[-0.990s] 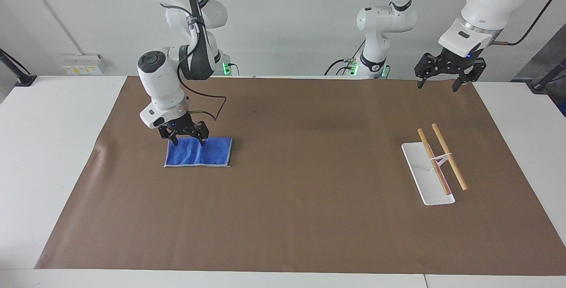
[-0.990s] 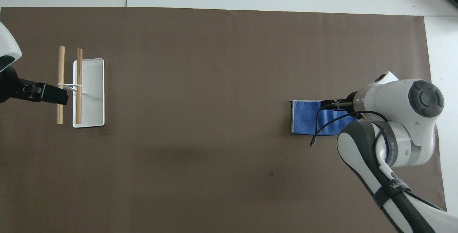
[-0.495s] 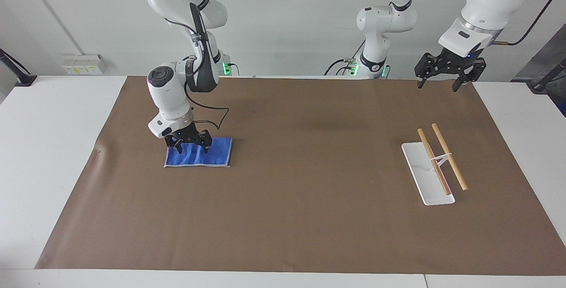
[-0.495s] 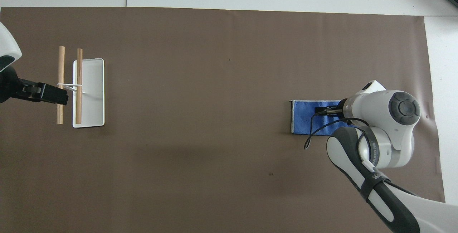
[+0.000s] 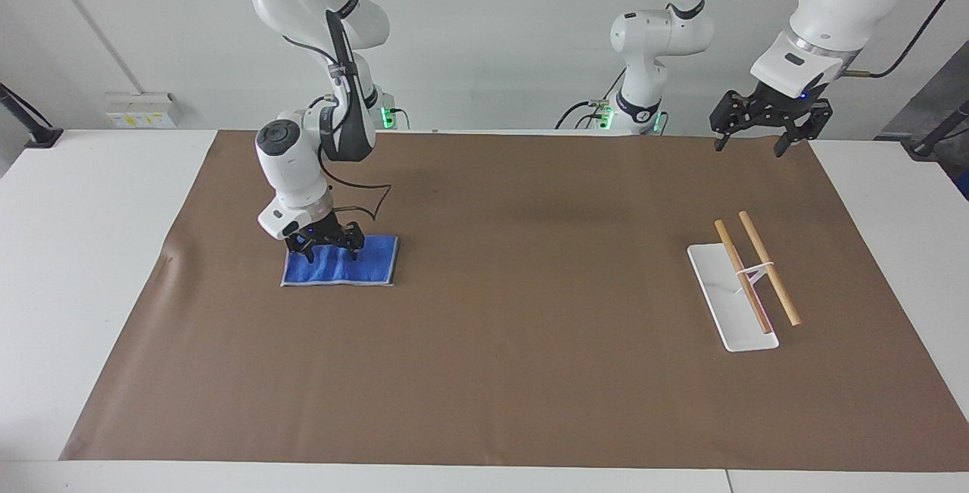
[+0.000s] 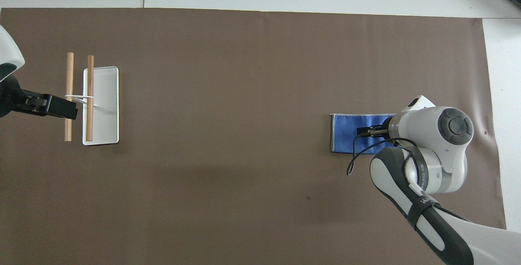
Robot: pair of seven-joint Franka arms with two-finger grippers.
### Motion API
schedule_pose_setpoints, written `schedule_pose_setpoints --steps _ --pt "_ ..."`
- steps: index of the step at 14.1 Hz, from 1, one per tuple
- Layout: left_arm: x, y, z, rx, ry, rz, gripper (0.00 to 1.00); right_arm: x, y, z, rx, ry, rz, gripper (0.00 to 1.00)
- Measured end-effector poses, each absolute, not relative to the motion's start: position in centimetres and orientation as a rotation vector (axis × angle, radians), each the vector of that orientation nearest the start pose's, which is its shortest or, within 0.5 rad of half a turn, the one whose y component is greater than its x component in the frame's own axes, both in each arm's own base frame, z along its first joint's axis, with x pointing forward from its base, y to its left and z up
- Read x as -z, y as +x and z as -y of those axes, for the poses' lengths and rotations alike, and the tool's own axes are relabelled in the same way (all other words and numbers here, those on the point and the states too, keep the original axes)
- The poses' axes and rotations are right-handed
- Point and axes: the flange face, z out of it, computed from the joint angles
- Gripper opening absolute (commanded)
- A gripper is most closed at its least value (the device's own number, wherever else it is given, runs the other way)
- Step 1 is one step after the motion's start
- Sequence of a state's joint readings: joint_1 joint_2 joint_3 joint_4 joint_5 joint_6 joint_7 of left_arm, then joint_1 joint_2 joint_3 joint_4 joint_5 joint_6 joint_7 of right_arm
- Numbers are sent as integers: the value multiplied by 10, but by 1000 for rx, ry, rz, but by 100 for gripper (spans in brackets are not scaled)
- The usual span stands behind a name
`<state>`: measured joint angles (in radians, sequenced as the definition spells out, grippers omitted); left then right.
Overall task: Right arm passes towel to left arm to hang
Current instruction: 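Close the right gripper on the blue towel's edge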
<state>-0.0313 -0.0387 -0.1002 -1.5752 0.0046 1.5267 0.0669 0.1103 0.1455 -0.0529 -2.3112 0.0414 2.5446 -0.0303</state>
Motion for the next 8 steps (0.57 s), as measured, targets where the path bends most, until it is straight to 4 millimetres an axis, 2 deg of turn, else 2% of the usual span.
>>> schedule_pose_setpoints --steps 1,5,8 --pt "-640 533 71 -15 -3117 -310 100 -288 531 -30 152 -3119 86 69" --pt "-640 533 71 -15 -3117 -310 100 -284 530 -29 171 -3116 78 2" --pt "-640 533 71 -15 -3117 -310 100 -286 530 -29 177 -3074 -5 0"
